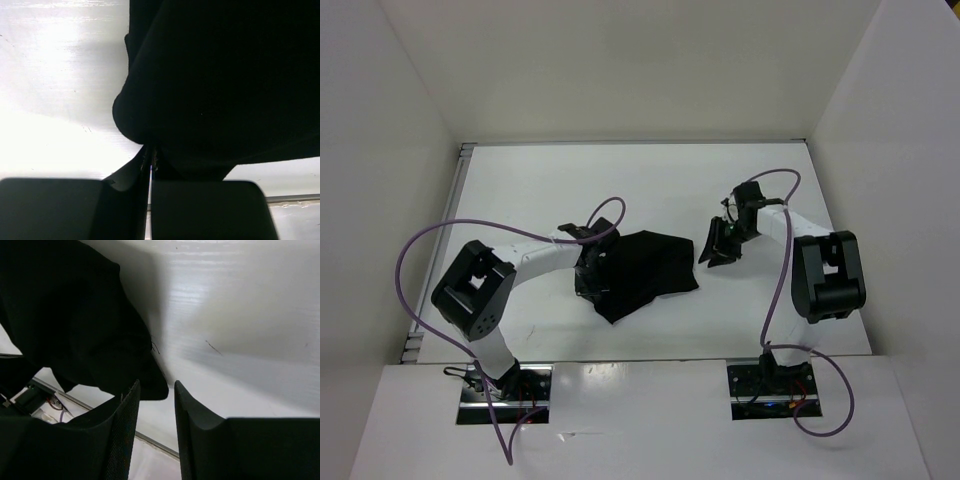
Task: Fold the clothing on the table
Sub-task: Flatten the skirt out
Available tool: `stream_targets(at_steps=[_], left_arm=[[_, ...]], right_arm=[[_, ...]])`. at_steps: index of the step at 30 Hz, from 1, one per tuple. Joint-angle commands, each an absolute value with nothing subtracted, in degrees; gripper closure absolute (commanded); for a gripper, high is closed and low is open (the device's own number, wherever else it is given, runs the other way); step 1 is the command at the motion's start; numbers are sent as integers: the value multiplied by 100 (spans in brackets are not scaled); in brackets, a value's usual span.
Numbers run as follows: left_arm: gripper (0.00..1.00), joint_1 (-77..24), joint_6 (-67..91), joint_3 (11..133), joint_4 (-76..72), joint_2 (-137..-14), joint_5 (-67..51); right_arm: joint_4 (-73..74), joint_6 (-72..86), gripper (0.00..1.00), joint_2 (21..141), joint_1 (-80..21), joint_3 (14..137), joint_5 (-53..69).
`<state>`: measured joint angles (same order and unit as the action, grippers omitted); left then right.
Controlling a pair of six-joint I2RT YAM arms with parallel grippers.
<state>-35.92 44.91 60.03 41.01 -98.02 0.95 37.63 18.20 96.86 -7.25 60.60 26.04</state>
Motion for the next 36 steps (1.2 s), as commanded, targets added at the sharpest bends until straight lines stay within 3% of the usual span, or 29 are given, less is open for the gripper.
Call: stream_targets(at_steps=[1, 17, 20, 24, 28, 36], left_arm=[[100, -3612, 4368, 6073, 4061, -9888, 202], [100, -3612, 4315, 5915, 3955, -9835, 149], [100, -3612, 4315, 5862, 3902, -9835, 97], [100, -3612, 4263, 5862, 3902, -9783, 166], [100, -3560, 4210, 5862, 3964, -9721, 316], [100, -3375, 3815, 6064, 3911, -9773, 299]], right_arm=[[3200, 1978, 61, 9808, -765, 6047, 2918], [2347, 2487, 62, 10740, -984, 6100, 3374], [2285, 2487, 67, 10881, -1055, 6161, 3427], [2496, 2487, 100, 10829, -1169, 6240, 3001], [3118, 2487, 100, 10170, -1021, 6346, 1751], [3771, 2443, 100, 9336, -844, 6583, 1020]])
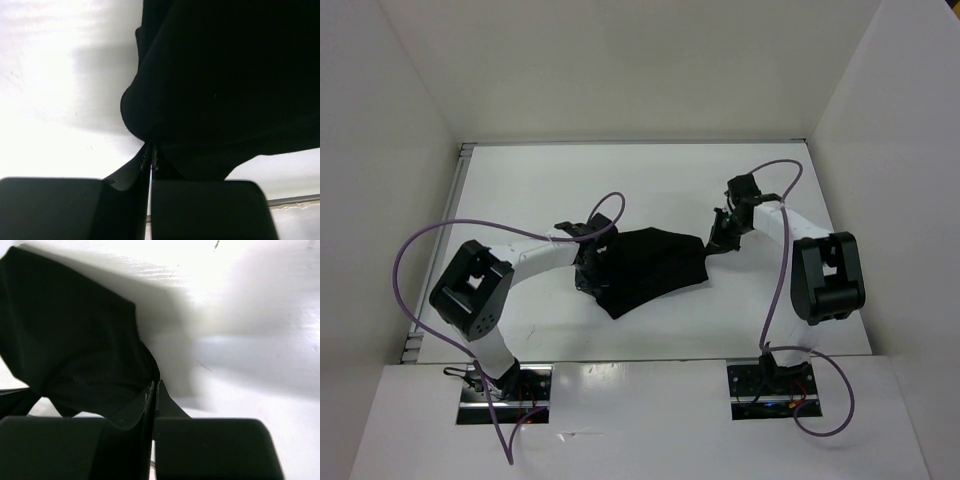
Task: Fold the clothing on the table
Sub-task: Flatten the skirt out
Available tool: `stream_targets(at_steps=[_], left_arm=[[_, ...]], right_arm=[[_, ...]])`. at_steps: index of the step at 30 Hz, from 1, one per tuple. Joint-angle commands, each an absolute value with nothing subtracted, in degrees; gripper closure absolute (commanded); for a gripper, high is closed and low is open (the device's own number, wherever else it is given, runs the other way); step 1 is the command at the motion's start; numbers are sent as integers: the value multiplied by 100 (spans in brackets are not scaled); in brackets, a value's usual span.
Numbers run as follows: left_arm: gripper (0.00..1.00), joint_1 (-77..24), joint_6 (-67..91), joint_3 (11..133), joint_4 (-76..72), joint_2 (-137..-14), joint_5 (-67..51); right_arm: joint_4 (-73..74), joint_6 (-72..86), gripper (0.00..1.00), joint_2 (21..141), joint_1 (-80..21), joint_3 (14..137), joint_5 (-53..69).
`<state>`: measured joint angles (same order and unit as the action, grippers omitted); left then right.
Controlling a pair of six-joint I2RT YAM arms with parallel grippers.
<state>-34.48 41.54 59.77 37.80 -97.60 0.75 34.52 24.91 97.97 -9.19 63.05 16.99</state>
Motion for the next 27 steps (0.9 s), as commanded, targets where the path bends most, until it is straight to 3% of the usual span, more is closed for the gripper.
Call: stream_targets(at_steps=[1, 5, 9, 14, 17, 20, 24, 25, 27], left_arm=[[100, -3305, 3675, 6169, 3911, -9773, 299], [100, -2998, 3183, 7187, 3850, -10168, -8], [100, -2480, 2690, 9215, 4094, -10923, -211], [100, -1795, 2339, 13103, 4815, -11653, -799], [100, -1609, 2285, 14052, 5202, -11733, -993], [100, -1521, 2285, 13521, 4933, -11332, -1055], [100, -1521, 2530, 10588, 3842, -10434, -1204], [92, -1521, 2583, 9564, 3667, -10250, -1274], [86, -1521, 2662, 8592, 3534, -10117, -1335]], right_arm=[[3771, 2522, 100, 9247, -844, 6653, 1020], [3823, 2593, 100, 9044, -844, 7607, 1124], [3710, 2522, 100, 9289, -844, 8944, 1257], [3911, 2102, 100, 9703, -844, 11133, 1195], [3981, 1943, 100, 9756, -844, 11759, 1073], [4122, 1881, 100, 9703, -844, 11576, 1142], [4184, 1968, 100, 9371, -844, 10216, 1354], [4131, 1969, 100, 9291, -844, 9482, 1536], [4131, 2187, 99, 8958, -844, 8366, 1757]])
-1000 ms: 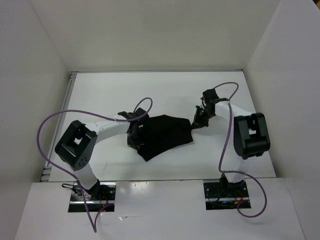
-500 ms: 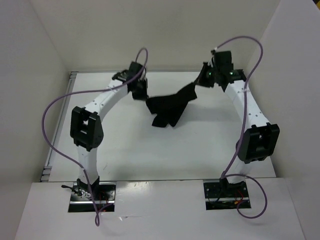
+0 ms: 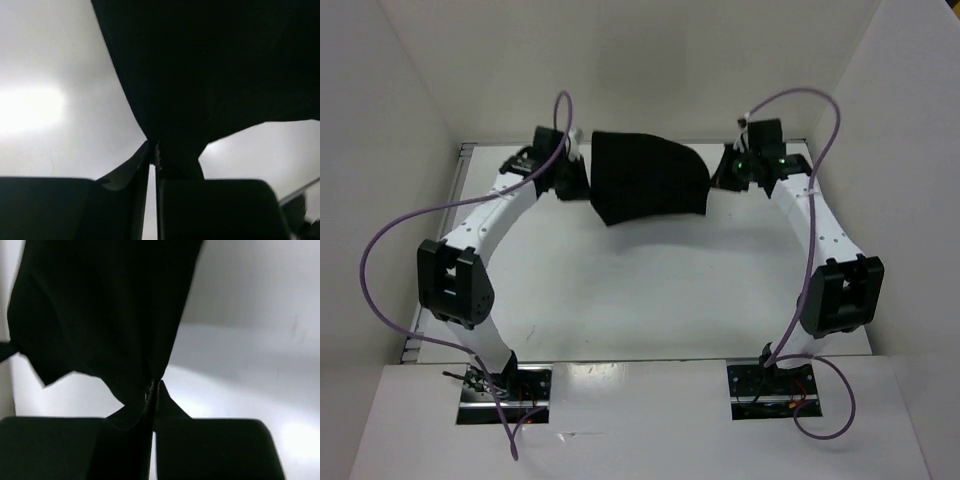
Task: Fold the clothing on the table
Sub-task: Flatten the skirt out, then fold the skirt
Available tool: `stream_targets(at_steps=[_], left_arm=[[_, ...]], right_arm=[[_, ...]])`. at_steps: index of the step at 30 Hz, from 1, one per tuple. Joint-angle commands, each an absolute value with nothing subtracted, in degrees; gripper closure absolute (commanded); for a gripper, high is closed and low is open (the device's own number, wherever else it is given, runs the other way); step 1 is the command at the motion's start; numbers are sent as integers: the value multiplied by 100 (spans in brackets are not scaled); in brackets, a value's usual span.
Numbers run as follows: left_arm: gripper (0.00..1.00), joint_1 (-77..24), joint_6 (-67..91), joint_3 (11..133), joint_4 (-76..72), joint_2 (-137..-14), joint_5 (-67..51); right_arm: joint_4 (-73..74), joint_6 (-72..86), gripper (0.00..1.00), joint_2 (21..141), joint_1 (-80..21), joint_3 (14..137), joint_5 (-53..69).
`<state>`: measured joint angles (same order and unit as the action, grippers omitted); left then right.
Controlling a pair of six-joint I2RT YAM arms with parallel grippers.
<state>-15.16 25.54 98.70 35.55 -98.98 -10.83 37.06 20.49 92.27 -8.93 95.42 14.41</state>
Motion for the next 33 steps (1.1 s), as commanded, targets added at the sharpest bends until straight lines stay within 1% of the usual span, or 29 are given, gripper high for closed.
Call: stream_targets(at_steps=[1, 2, 3, 4, 5, 6, 8, 10, 11, 13, 15, 17, 19, 23, 28, 33], left_arm=[[82, -1521, 2741, 8126, 3481, -9977, -1336], [64, -1521, 2742, 7312, 3480, -9897, -1423], [59, -1573, 2742, 6930, 3480, -9809, -1476], [55, -1573, 2812, 6586, 3480, -9574, -1477], [49, -1625, 2812, 6296, 3480, -9441, -1477], [41, -1626, 2865, 5867, 3480, -9309, -1477], [38, -1626, 2865, 5739, 3603, -8940, -1424], [34, -1626, 2865, 5861, 3604, -8815, -1222], [34, -1626, 2865, 6010, 3604, -8815, -1222], [34, -1626, 2725, 6388, 3604, -9192, -1247], [35, -1626, 2725, 7047, 3604, -9604, -1440], [36, -1678, 2725, 7547, 3551, -9842, -1616], [36, -1731, 2725, 7707, 3551, -9913, -1679], [32, -1731, 2725, 7454, 3480, -9914, -1748], [32, -1731, 2777, 6725, 3410, -9642, -1995], [34, -1846, 2777, 6109, 3551, -9431, -1995]], right_arm=[[4261, 2241, 98, 8843, -844, 8028, 1941], [4376, 2302, 96, 8703, -896, 7703, 2012], [4534, 2372, 93, 8423, -896, 7160, 2065], [4666, 2434, 77, 8255, -896, 6911, 2248], [4963, 2487, 67, 8088, -966, 6717, 2198], [5131, 2540, 67, 7738, -1028, 6497, 2093], [5387, 2602, 65, 7481, -1028, 6495, 1812], [5555, 2689, 63, 7409, -1028, 6784, 1531], [5494, 2742, 63, 7461, -1028, 6968, 1529], [5318, 2794, 63, 7786, -1115, 7110, 1450], [4925, 2873, 70, 8032, -1353, 7225, 1275], [4721, 2988, 70, 8410, -1493, 7382, 1274], [4658, 3040, 70, 8673, -1599, 7383, 1274], [4605, 3313, 62, 8614, -1784, 7032, 1073], [4684, 3638, 62, 8385, -1784, 6304, 967], [5071, 4104, 62, 8122, -1784, 5846, 756]])
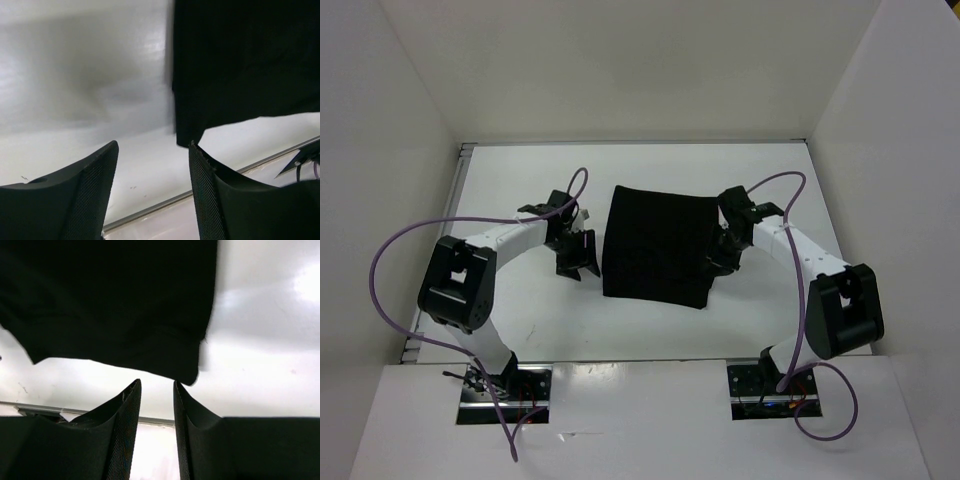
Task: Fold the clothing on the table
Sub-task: Fold the skirt
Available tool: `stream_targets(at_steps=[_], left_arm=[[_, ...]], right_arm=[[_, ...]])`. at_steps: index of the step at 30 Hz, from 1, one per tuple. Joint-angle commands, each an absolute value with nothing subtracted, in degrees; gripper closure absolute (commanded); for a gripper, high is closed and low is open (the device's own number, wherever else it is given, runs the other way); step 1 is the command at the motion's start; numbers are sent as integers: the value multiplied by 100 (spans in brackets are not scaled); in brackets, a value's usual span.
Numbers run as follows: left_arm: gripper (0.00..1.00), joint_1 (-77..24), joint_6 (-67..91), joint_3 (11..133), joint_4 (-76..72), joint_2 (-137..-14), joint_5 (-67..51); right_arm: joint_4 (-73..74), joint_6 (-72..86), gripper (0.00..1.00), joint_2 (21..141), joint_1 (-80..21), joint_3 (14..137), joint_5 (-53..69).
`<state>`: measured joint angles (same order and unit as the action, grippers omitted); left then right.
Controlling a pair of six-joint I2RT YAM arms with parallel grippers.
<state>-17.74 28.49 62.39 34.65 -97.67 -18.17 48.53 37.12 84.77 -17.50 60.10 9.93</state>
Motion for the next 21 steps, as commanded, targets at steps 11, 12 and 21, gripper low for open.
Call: stream_targets(at_steps=[11, 12, 21], left_arm=[[38, -2109, 2900, 6082, 3173, -9835, -2443], [40, -2170, 2900, 6082, 3173, -9896, -2443], [68, -2276, 2962, 5977, 2822, -10449, -2496]], right_arm=[[5133, 4236, 62, 8235, -1784, 5546, 440], [5133, 4289, 62, 8235, -1784, 5494, 439], [5133, 4535, 61, 8104, -1784, 5493, 492]])
